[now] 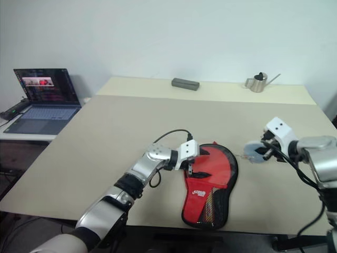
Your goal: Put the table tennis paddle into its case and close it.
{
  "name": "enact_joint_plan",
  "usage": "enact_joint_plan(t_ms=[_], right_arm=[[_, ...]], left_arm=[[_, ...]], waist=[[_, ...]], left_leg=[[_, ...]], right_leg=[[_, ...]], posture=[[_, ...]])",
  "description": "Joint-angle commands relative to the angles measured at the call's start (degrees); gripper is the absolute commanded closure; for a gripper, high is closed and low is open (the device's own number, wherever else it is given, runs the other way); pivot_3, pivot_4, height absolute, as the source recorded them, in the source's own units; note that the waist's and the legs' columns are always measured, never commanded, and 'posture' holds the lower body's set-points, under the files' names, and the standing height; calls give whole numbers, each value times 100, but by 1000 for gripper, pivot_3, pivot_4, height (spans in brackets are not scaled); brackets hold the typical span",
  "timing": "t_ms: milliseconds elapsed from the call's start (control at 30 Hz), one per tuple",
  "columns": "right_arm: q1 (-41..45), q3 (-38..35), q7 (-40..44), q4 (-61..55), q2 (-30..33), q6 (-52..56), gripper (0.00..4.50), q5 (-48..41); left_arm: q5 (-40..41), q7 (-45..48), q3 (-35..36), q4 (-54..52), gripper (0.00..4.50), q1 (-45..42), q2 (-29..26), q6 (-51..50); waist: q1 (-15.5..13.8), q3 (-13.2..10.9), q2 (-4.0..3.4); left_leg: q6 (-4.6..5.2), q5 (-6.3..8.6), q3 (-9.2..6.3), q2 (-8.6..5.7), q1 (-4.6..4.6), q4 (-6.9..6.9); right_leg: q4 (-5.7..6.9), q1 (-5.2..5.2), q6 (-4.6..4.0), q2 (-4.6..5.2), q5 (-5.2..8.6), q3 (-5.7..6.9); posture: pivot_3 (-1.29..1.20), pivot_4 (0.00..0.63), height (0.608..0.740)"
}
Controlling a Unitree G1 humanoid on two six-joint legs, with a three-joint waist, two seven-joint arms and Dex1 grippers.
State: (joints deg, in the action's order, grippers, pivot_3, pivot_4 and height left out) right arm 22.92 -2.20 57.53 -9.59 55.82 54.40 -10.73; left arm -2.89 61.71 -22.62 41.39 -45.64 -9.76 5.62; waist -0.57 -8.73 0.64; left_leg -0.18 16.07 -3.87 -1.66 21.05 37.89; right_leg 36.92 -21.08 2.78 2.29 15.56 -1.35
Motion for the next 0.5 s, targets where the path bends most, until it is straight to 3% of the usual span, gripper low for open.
enact_joint_plan(t_ms=[33,500], right_arm=[[-570,-459,208,-692,346,192,4475,-367],[-2908,-1851,1010,-2660,1020,507,4476,-1856]], left_arm=[[-717,-71,-569,760,0,380,-81,-209],[-722,-65,-614,879,0,307,37,-133]], waist=[[-17,0,2],[-90,1,12]], left_leg=[[0,0,-2,1,-1,0],[-4,2,-29,0,13,0]], right_leg=[[-2,-1,0,1,1,12],[-15,7,9,0,12,49]], posture=[[0,150,740],[0,150,740]])
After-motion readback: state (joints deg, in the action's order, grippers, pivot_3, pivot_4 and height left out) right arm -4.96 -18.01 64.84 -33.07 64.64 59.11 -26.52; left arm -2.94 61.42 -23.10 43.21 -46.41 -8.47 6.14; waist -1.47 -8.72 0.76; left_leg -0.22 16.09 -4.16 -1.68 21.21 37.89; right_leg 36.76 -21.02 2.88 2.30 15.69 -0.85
